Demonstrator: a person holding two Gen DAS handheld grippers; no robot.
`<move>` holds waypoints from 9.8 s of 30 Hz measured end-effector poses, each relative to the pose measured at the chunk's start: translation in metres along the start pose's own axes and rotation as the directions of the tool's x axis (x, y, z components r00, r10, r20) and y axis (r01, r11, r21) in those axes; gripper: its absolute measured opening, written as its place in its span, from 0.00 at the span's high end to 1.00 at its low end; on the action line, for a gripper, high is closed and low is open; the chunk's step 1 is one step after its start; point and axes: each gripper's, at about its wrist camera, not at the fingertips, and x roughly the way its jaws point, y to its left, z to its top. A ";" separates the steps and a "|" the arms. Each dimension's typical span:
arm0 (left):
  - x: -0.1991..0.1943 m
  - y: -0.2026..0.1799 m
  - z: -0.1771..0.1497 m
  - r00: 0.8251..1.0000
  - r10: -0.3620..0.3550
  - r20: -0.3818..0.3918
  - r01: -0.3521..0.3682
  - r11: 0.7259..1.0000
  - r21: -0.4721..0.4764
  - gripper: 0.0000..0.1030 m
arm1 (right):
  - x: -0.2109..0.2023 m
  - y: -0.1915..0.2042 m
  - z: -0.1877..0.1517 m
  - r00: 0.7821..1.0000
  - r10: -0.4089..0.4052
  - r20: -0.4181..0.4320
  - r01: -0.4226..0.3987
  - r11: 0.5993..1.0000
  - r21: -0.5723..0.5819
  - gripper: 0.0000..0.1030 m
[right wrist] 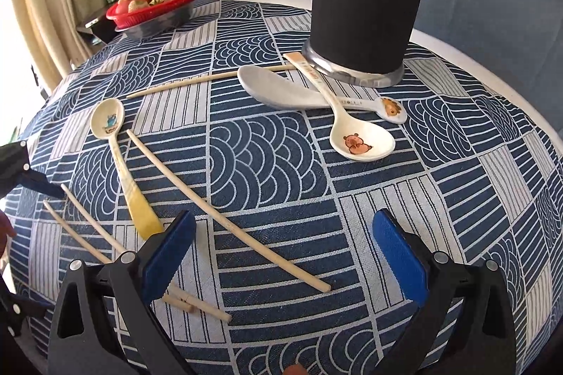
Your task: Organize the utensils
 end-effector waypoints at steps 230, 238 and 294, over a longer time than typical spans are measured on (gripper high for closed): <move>-0.083 0.154 0.094 0.839 0.213 0.501 -0.010 0.926 -0.378 0.06 | -0.125 -0.015 0.064 0.855 -0.156 0.494 0.068 0.979 0.193 0.12; -0.074 0.146 0.069 0.867 0.194 0.459 -0.006 0.925 -0.379 0.06 | -0.114 0.001 0.044 0.877 -0.141 0.459 0.059 0.980 0.189 0.12; -0.006 0.125 0.026 0.984 0.084 0.159 -0.010 0.908 -0.419 0.92 | -0.036 0.035 0.015 0.965 -0.011 0.260 -0.009 0.997 0.078 0.12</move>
